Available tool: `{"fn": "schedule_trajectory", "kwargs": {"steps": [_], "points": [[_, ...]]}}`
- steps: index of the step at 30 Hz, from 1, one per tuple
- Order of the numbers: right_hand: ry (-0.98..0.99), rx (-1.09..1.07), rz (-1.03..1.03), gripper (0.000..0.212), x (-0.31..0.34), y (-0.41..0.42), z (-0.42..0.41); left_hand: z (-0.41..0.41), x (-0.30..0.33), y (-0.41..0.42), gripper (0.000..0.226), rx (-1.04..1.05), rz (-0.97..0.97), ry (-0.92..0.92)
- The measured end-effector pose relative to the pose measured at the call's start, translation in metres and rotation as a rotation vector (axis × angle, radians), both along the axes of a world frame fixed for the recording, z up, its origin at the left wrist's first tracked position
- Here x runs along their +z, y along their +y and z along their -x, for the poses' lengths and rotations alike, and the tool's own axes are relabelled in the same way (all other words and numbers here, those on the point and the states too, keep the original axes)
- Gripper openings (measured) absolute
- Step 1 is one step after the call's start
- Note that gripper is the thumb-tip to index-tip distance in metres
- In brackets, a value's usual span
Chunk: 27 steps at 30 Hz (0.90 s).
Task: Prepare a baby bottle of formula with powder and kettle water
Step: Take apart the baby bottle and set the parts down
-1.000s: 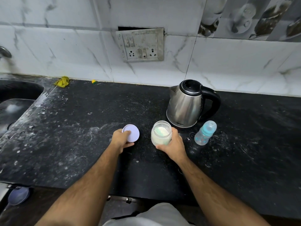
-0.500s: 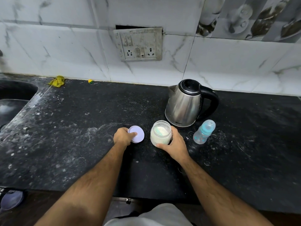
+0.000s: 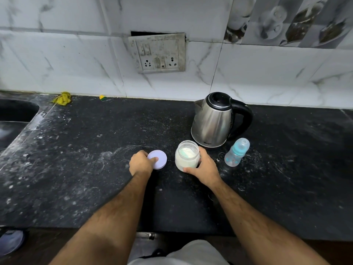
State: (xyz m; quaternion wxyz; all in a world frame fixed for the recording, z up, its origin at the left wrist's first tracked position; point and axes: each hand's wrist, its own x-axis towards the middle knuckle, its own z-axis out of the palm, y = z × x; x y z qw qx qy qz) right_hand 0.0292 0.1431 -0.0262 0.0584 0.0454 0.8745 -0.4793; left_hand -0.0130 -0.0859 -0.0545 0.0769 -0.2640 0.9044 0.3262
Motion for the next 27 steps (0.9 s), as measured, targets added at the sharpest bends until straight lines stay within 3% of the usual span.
{"fn": "schedule_trajectory", "kwargs": {"steps": [2, 6, 8, 10, 20, 27], "points": [[-0.019, 0.008, -0.015, 0.086, 0.002, 0.000, 0.000, -0.002, 0.001, 0.000, 0.037, 0.006, -0.005, 0.030], [-0.057, 0.017, -0.058, 0.121, -0.003, 0.005, -0.004, -0.016, 0.009, 0.013, 0.031, 0.002, -0.036, 0.235], [-0.055, 0.004, -0.096, 0.125, -0.007, 0.011, -0.009, -0.029, 0.016, 0.026, 0.022, -0.030, -0.082, 0.321], [-0.038, -0.021, -0.132, 0.115, -0.007, 0.021, -0.016, -0.044, 0.021, 0.041, 0.010, -0.065, -0.140, 0.363], [0.093, -0.262, -0.157, 0.037, -0.011, 0.082, -0.048, -0.099, 0.004, 0.111, 0.006, -0.384, -0.278, 0.362], [0.085, -0.378, -0.196, 0.021, -0.013, 0.124, -0.037, -0.072, 0.025, 0.177, 0.020, -0.497, -0.465, 0.310]]}}
